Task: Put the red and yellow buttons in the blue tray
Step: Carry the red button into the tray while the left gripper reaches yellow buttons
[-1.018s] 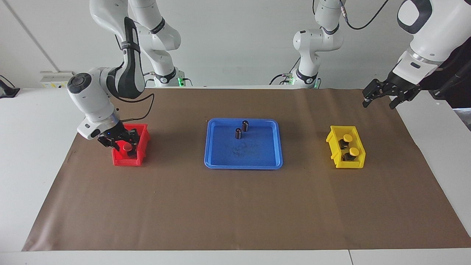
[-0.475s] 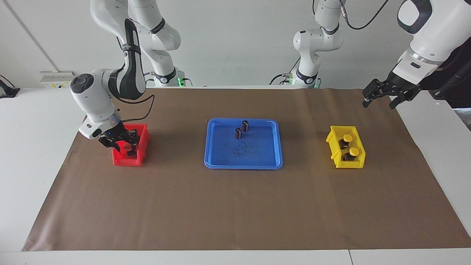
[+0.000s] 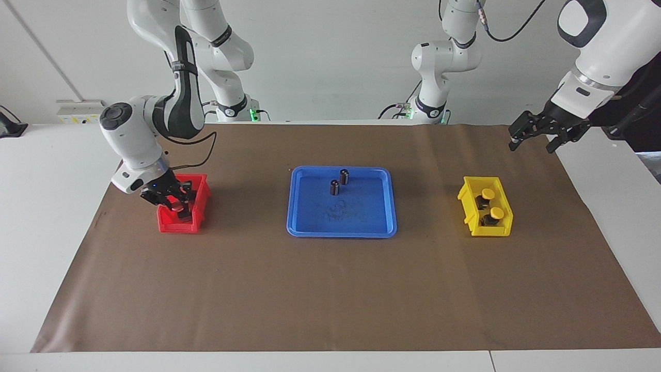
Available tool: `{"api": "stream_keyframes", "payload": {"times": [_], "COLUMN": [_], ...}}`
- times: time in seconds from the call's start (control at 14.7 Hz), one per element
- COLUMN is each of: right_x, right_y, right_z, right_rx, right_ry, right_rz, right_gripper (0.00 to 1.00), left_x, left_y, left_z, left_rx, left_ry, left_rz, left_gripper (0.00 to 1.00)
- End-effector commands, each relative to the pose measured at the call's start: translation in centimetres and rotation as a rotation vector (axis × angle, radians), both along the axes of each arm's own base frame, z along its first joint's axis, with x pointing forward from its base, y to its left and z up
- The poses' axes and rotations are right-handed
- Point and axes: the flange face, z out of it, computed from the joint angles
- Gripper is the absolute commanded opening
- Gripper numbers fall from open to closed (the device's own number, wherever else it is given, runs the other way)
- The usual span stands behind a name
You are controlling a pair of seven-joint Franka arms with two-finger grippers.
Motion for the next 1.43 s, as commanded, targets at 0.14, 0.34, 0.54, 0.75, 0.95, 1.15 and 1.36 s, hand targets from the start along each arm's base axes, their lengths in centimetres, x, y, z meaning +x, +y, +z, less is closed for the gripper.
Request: {"api": "stream_keyframes", "payload": {"times": [0.14, 0.34, 0.54, 0.75, 0.95, 1.15, 1.36], "right_x": [4.5, 6.7, 8.4, 6.7, 3.4, 2.1, 1.2], "right_y": [-0.1, 4.3, 14.8, 29.1, 39.0, 44.1, 46.4], "right_z": [7.5, 12.9, 16.4, 14.9, 10.9, 6.9, 3.8], "right_rx": [-0.014, -0.016, -0.044, -0.002, 0.025, 0.023, 0.012], "right_ry": [0.068, 0.105, 0.12, 0.031, 0.013, 0.01, 0.02], "right_rz": [0.097, 0.116, 0.0, -0.176, -0.281, -0.316, -0.33], "right_gripper": [0.16, 0.16, 0.16, 0.16, 0.16, 0.16, 0.17], "left_x": [-0.7, -0.7, -0.3, -0.2, -0.7, 0.4, 1.2], "left_y": [0.5, 0.5, 0.4, 2.1, 2.9, 3.4, 3.3], "left_z": [0.2, 0.2, 0.4, -0.1, -3.9, -11.2, -16.0], "left_rx": [0.014, 0.014, 0.02, 0.02, 0.038, 0.04, 0.041], "left_ry": [-0.017, -0.017, -0.04, -0.06, -0.104, -0.136, -0.13], "left_rz": [-0.009, -0.009, -0.01, 0.015, 0.026, 0.041, 0.052], "left_gripper": [1.0, 1.0, 1.0, 1.0, 0.99, 0.95, 0.8]}}
